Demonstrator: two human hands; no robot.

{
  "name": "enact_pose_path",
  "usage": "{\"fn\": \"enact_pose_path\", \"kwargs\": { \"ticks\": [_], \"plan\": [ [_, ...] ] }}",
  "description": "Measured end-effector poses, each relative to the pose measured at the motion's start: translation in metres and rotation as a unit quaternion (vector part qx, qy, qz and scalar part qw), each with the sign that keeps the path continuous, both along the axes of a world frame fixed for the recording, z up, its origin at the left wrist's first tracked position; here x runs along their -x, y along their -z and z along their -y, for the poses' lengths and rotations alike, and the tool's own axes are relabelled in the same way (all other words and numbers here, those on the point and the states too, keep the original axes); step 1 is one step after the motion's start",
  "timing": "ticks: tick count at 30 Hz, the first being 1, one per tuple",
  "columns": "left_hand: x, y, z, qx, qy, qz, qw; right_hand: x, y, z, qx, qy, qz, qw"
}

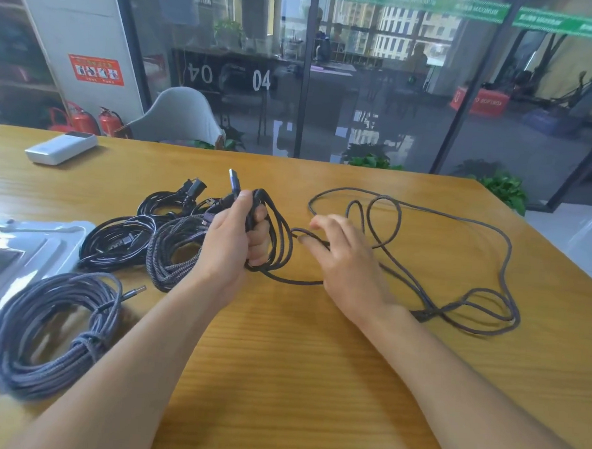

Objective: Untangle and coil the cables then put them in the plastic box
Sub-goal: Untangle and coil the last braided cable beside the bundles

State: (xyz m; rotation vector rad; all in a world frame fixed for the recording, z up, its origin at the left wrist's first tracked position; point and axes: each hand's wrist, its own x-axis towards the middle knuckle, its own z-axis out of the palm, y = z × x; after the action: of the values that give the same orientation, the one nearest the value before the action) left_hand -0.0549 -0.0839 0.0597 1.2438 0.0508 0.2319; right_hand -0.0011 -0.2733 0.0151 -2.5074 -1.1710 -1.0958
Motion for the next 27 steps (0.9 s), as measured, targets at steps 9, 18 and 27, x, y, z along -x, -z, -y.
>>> {"fn": "enact_pose_path", "kwargs": {
  "ticks": [9, 18, 27],
  "plan": [
    [0.004, -0.006, -0.01, -0.115, -0.046, 0.003, 0.992, -0.011, -0.016, 0.054, -0.254, -0.061, -0.505, 0.823],
    [-0.001, 0.021, 0.001, -0.523, 0.056, 0.001, 0.85, -0.007, -0.02, 0.049, -0.368, -0.114, -0.512, 0.768],
    [-0.001, 0.029, 0.03, -0.731, 0.004, -0.036, 0.681, 0.006, -0.03, 0.058, -0.366, -0.131, -0.528, 0.755]
  ]
}}
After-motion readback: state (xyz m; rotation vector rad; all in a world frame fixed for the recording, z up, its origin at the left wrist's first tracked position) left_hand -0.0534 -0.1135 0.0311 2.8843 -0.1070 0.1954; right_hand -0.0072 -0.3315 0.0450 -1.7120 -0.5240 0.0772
